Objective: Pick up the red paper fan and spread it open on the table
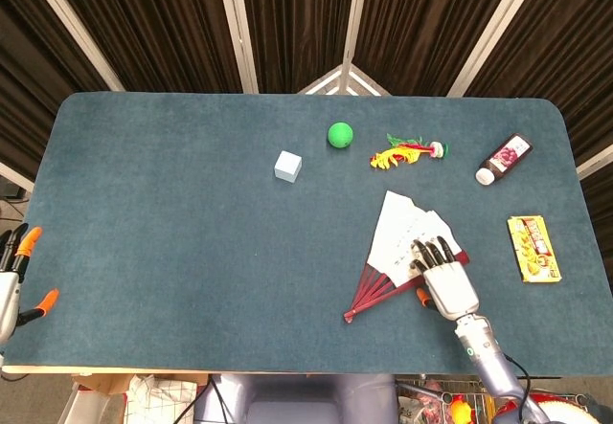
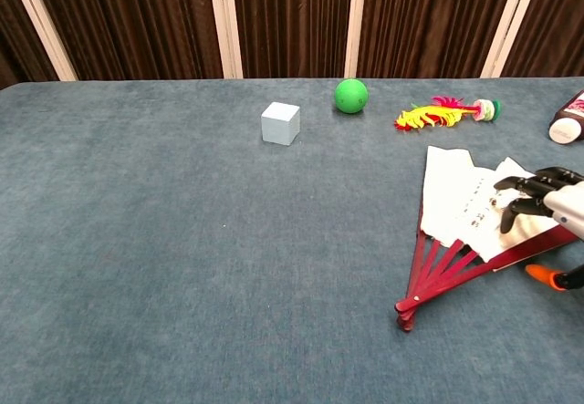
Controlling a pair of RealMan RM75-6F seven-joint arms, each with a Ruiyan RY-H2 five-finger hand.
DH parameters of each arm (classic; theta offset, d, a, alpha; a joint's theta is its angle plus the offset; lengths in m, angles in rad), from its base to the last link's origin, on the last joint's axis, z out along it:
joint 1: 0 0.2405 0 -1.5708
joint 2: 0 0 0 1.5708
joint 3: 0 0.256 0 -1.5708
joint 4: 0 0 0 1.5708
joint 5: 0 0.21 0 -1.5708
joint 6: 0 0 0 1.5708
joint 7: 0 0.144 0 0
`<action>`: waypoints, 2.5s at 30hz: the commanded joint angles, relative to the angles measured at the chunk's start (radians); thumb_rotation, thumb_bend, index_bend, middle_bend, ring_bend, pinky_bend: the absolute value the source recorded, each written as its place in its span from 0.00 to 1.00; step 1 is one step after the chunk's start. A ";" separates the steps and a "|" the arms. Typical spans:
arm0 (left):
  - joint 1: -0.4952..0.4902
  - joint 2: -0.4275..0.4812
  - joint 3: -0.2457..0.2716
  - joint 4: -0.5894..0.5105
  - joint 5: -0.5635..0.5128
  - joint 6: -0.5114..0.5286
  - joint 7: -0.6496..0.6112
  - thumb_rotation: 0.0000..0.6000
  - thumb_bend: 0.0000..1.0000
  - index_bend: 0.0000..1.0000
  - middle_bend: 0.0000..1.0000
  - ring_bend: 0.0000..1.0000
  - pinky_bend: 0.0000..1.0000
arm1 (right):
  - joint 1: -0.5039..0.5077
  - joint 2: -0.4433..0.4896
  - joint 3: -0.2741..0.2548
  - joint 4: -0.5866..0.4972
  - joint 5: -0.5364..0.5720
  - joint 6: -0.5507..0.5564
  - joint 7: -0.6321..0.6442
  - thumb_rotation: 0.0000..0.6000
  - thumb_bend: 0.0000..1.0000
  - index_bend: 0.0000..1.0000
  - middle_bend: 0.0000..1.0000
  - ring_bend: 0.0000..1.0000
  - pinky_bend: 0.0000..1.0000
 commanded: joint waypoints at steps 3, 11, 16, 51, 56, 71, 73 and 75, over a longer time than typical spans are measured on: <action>-0.001 0.001 0.000 0.001 -0.002 -0.002 -0.002 1.00 0.34 0.05 0.00 0.00 0.00 | 0.006 -0.006 -0.003 0.011 0.005 -0.012 -0.001 1.00 0.35 0.38 0.12 0.13 0.01; -0.001 -0.002 0.000 -0.001 -0.004 -0.003 0.005 1.00 0.34 0.05 0.00 0.00 0.00 | 0.021 -0.015 -0.002 0.026 0.007 -0.022 -0.017 1.00 0.35 0.40 0.12 0.13 0.01; 0.000 -0.005 0.001 -0.001 0.001 0.000 0.007 1.00 0.34 0.05 0.00 0.00 0.00 | 0.033 -0.021 0.005 0.027 0.013 -0.031 -0.008 1.00 0.35 0.45 0.12 0.13 0.01; 0.002 -0.002 0.008 -0.005 0.016 0.004 -0.005 1.00 0.34 0.07 0.00 0.00 0.00 | 0.070 -0.054 0.000 0.072 -0.018 0.006 0.079 1.00 0.35 0.82 0.17 0.20 0.06; 0.002 -0.001 0.011 -0.006 0.019 0.001 -0.006 1.00 0.34 0.07 0.00 0.00 0.00 | 0.069 -0.051 -0.004 0.081 -0.044 0.049 0.128 1.00 0.35 0.85 0.18 0.21 0.06; -0.002 -0.004 0.016 -0.009 0.027 -0.006 0.001 1.00 0.34 0.07 0.00 0.00 0.00 | 0.103 0.152 0.001 -0.138 -0.102 0.090 0.151 1.00 0.35 0.85 0.18 0.21 0.06; -0.004 -0.004 0.019 -0.008 0.033 -0.010 0.001 1.00 0.34 0.07 0.00 0.00 0.00 | 0.112 0.212 0.004 -0.214 -0.109 0.083 0.126 1.00 0.35 0.85 0.18 0.21 0.06; -0.008 -0.005 0.022 -0.006 0.042 -0.014 -0.002 1.00 0.34 0.07 0.00 0.00 0.00 | 0.119 0.265 0.007 -0.285 -0.110 0.073 0.101 1.00 0.35 0.85 0.18 0.21 0.06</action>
